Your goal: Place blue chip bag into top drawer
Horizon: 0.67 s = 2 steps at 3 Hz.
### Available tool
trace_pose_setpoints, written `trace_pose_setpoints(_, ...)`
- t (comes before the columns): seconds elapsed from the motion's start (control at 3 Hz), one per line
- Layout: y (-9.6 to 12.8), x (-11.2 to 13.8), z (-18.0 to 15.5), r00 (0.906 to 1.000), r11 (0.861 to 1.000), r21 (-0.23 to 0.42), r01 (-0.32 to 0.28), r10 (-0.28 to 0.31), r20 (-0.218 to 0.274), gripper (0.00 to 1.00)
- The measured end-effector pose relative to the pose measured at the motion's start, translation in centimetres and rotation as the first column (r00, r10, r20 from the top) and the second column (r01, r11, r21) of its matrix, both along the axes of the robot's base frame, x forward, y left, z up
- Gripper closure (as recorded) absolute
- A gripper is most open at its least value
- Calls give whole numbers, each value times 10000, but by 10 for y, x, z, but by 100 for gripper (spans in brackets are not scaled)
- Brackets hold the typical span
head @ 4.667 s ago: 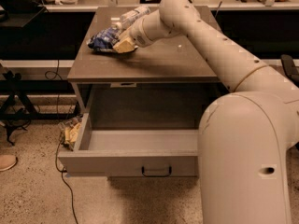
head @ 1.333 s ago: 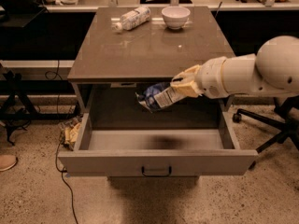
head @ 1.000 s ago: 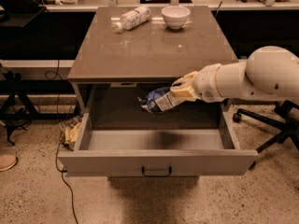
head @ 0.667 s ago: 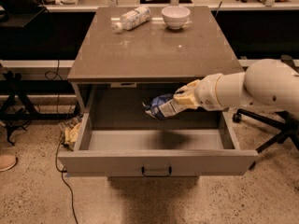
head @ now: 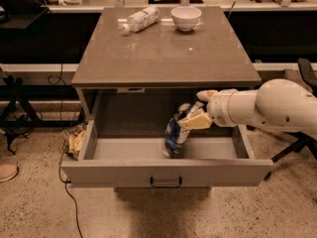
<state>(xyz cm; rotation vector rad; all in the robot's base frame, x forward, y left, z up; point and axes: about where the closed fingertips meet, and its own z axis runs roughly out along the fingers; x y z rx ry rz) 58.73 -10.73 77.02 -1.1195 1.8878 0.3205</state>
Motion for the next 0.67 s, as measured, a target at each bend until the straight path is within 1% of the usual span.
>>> trace_pose_setpoints(0.33, -18, -6, 26, 9942, 9980, 121, 616, -624, 871, 0)
trace_pose_setpoints(0.67, -51, -20, 75, 9658, 9902, 340, 1354, -1396, 2186, 0)
